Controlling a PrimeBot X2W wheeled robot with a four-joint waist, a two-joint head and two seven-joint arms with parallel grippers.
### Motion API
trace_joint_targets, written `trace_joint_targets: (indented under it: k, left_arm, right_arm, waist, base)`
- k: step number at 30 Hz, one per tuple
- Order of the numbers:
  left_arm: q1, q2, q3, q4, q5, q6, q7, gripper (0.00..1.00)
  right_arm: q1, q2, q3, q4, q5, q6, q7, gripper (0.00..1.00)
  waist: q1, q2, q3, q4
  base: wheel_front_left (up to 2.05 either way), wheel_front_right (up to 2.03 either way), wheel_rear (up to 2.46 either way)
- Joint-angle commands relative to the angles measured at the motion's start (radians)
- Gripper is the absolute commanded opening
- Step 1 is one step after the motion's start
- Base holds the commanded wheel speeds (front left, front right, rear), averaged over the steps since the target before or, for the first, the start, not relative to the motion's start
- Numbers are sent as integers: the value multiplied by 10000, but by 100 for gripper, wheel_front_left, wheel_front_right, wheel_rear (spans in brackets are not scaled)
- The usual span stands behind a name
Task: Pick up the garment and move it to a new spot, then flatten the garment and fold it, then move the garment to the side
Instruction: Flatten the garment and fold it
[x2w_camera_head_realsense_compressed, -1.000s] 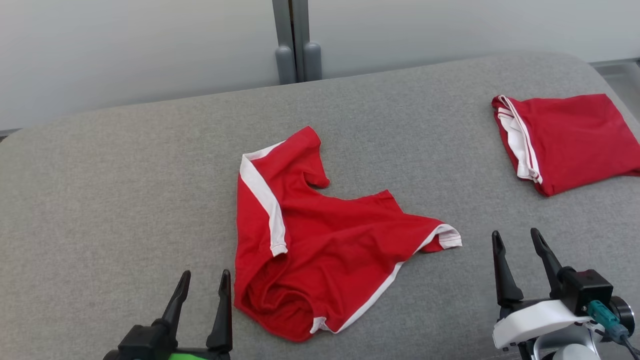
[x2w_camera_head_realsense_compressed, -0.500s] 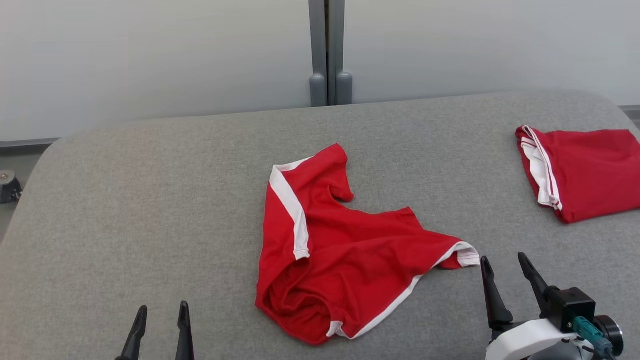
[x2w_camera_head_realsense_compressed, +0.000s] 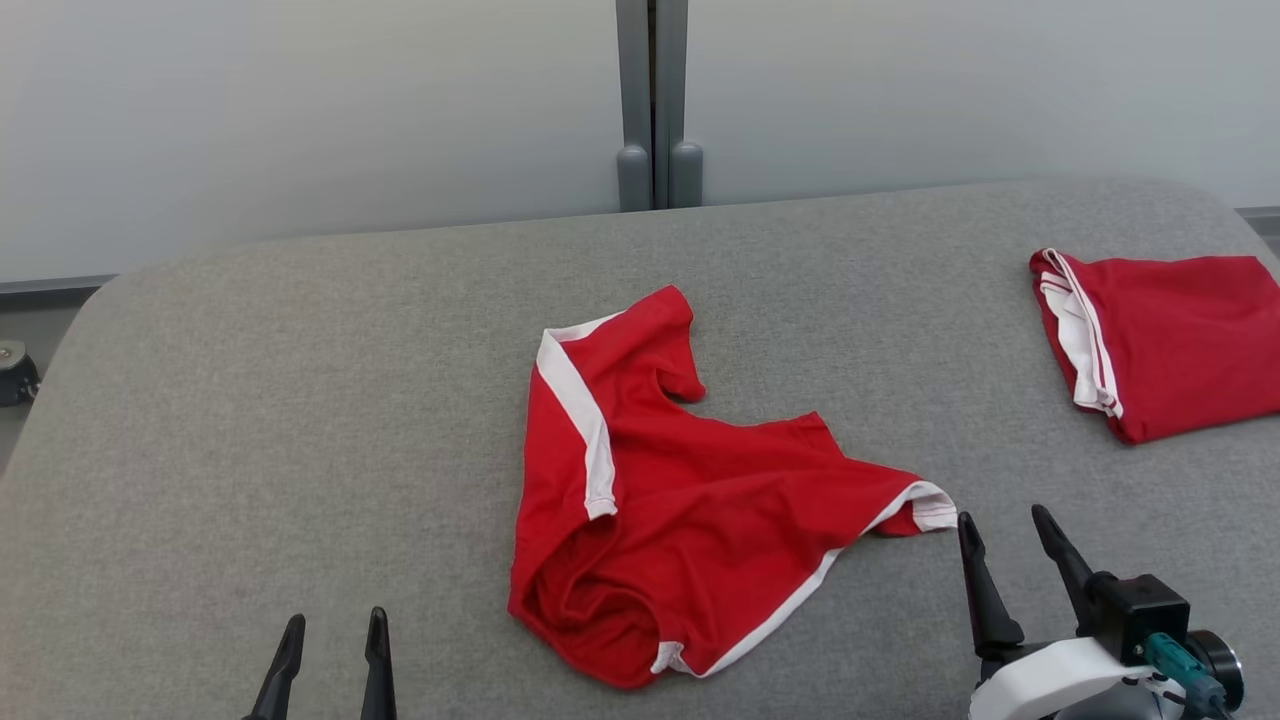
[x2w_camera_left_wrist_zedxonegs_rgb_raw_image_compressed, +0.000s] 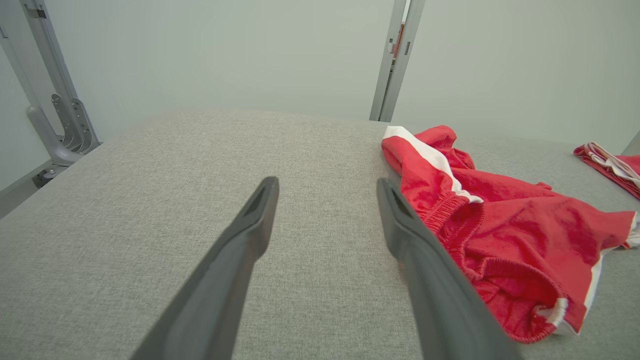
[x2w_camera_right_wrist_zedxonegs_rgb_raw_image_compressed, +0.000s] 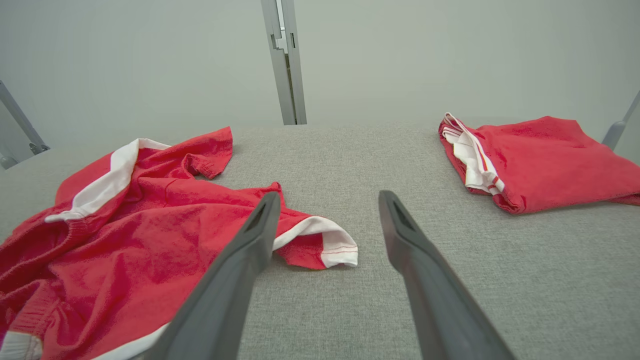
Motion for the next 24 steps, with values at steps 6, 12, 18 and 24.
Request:
trace_joint_targets:
  k: [6,12,18,24]
  left_arm:
    - [-25,-9,-538,160,10,214,-3,100]
    - [-262,55,-1810,-263,-193,-46,2354,100]
    - [-567,146,-2907,-931,-868,-246,4513,100]
    - [-1141,406,-3718,-754,-1237,-331,5249,100]
  right_arm:
    - [-409,-17,-315,-167,-258,-12,-29,100]
    - [-1399,-29,-31,1118,-1053,-14,837,100]
    - [-2644,-14,-103,2277,-1582,-12,2466,100]
    - [-3448,-27,-23,3293,-1882,-14,3244,100]
  waist:
    - [0,0,81,-207]
    - [0,0,370,-358]
    - [0,0,1110,-366]
    - [0,0,1601,-270]
  base:
    - [0,0,0]
    - [0,0,0]
    - [0,0,0]
    - [0,0,0]
